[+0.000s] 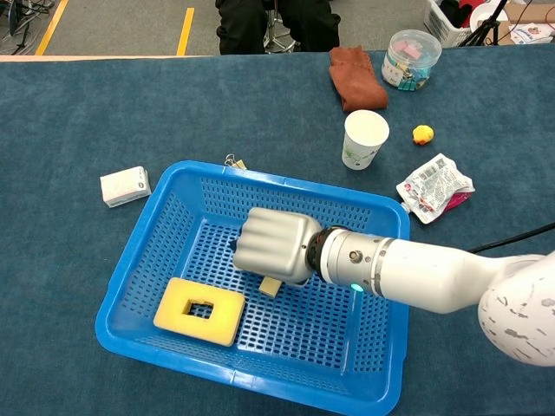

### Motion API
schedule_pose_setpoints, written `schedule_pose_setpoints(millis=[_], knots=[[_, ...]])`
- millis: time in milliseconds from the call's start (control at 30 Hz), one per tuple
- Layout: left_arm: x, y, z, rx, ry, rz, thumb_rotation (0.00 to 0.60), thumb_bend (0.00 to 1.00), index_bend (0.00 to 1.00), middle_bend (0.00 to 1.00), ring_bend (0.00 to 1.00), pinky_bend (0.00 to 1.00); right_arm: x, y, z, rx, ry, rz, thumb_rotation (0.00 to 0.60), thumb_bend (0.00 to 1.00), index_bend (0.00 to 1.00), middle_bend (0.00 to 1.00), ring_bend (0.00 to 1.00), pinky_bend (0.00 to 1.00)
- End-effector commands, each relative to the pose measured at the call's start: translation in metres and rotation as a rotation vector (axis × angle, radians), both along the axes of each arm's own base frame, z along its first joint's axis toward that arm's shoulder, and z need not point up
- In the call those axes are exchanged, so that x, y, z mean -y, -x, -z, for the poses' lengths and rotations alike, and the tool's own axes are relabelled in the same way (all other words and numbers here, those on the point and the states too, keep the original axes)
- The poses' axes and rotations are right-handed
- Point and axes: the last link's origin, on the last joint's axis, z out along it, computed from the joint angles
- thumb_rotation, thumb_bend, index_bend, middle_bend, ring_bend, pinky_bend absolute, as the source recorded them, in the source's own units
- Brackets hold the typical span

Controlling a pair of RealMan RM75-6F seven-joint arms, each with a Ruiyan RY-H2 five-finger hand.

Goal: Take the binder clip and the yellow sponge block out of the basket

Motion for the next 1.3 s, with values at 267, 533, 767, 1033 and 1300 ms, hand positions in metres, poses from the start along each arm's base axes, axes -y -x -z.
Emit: schedule_pose_setpoints(millis=[267, 533, 767, 1033, 1300], knots=[[0.001, 0.001, 0.000, 0.001, -0.001, -0.004, 0.600, 0.17, 0.28, 0.20, 0.13, 0.12, -0.001, 0.004, 0.004, -0.005, 0.006, -0.015, 0.600, 0.23, 0.49, 0.34, 0.35, 0.50], [0.002, -0.001, 0.001, 0.011, 0.002, -0.001, 0.600, 0.17, 0.28, 0.20, 0.13, 0.12, 0.000, 0.004, 0.005, 0.001, 0.014, -0.013, 0.600, 0.26, 0.54, 0.35, 0.35, 0.50], [0.001, -0.001, 0.001, 0.017, 0.007, 0.000, 0.600, 0.17, 0.28, 0.20, 0.13, 0.12, -0.001, 0.002, 0.002, 0.019, 0.013, -0.009, 0.600, 0.27, 0.56, 0.36, 0.35, 0.50], [0.001, -0.001, 0.001, 0.014, 0.005, -0.001, 0.600, 0.17, 0.28, 0.20, 0.13, 0.12, 0.006, -0.017, -0.027, 0.133, 0.027, 0.028, 0.600, 0.27, 0.56, 0.37, 0.35, 0.50], [-0.003, -0.003, 0.002, 0.015, 0.011, 0.008, 0.600, 0.17, 0.28, 0.20, 0.13, 0.12, 0.022, -0.024, -0.082, 0.272, 0.098, 0.083, 0.600, 0.27, 0.56, 0.37, 0.35, 0.50]])
